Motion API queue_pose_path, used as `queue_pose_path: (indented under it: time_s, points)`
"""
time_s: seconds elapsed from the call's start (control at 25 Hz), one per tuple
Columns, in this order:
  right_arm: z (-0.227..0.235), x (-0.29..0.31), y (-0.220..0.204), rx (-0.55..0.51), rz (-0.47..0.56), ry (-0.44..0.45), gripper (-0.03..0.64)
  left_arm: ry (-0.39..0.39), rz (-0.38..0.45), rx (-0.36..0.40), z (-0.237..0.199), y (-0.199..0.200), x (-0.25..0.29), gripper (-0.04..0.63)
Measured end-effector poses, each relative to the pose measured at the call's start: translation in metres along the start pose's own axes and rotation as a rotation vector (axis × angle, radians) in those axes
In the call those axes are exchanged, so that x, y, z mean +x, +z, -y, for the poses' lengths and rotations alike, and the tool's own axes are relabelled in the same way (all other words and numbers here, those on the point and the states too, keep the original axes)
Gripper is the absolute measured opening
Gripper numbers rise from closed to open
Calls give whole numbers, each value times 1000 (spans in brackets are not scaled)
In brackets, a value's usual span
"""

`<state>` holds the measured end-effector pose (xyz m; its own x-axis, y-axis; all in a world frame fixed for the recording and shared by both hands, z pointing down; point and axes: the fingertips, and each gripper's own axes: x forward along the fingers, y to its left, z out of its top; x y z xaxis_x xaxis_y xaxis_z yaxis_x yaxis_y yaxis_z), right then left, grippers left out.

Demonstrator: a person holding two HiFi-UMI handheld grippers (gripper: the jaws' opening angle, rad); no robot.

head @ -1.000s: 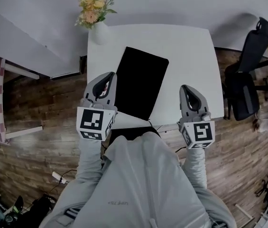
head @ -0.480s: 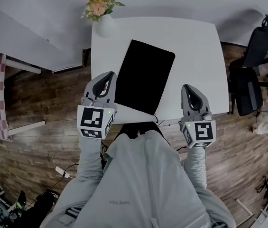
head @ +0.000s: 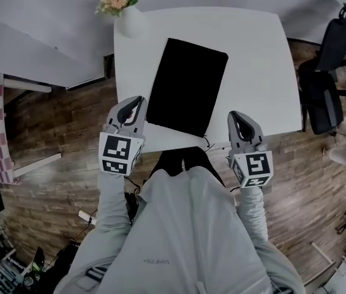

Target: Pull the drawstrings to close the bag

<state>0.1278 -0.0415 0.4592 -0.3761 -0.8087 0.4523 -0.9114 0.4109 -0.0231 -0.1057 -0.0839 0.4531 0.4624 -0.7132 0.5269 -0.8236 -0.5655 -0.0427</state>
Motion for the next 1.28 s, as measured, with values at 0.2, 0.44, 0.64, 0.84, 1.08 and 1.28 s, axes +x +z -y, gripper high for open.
queue_pose_path:
  time_s: [0.2,0.44,0.64,0.84,1.08,1.28]
  points:
    - [-23,6,-41,55,-104,52,25,-81,-90,3,-2,-42,6,29]
    - [-42,8,-93,129,-237,117,90,-152,-161,58,-5,-76,16,31]
    - [-53,7,-123,153,-304,140,112,-230,-241,104,2,-104,26,109]
    - [-69,8,-144,140,-357,162,125,-362,-373,286,12,-143,27,169]
    - [-75,5,-167,121,-432,169,149,-462,-456,459,17,-168,33,213]
    - [-73,6,-176,112,-455,165,152,-489,-487,573,16,-178,40,219]
